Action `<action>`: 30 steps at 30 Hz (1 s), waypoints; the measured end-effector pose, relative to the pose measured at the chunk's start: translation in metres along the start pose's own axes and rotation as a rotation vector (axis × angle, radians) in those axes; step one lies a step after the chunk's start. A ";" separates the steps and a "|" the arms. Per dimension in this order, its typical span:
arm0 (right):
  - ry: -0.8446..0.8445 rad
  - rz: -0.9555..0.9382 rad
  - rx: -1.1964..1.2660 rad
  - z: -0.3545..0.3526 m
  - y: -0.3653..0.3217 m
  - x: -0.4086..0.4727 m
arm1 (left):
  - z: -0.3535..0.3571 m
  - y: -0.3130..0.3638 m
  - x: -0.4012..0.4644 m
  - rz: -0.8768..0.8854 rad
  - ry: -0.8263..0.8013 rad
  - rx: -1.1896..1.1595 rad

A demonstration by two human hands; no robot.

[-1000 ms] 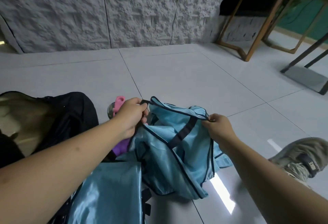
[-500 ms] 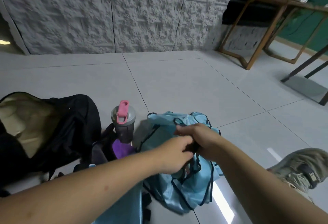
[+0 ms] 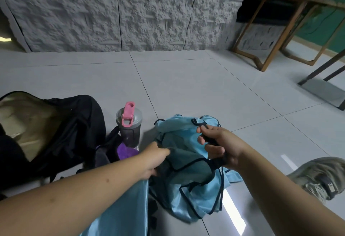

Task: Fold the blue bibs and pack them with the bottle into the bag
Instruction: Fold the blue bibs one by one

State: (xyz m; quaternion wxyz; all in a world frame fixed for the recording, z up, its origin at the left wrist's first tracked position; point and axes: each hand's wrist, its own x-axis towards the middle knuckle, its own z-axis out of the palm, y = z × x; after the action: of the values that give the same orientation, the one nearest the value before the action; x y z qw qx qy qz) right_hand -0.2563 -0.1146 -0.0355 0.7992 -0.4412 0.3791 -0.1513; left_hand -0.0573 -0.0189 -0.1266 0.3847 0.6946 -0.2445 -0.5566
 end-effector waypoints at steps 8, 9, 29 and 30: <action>-0.490 0.150 -0.087 -0.003 0.015 -0.005 | 0.019 -0.002 0.003 -0.105 -0.227 -0.417; -0.515 0.172 -0.166 -0.001 0.019 -0.006 | 0.015 0.004 0.002 -0.098 -0.222 -0.437; 0.750 0.086 -0.689 -0.051 0.059 0.022 | -0.047 0.074 -0.007 0.287 0.273 -0.410; 0.766 0.142 -0.709 -0.061 0.067 0.021 | -0.051 0.087 -0.011 0.335 0.277 -0.427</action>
State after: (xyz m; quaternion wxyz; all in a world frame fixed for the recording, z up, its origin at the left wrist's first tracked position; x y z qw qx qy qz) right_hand -0.2938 -0.1246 -0.1196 0.4135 -0.5708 0.7009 -0.1096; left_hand -0.0033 -0.0477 -0.0460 0.6378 0.6176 -0.1783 -0.4242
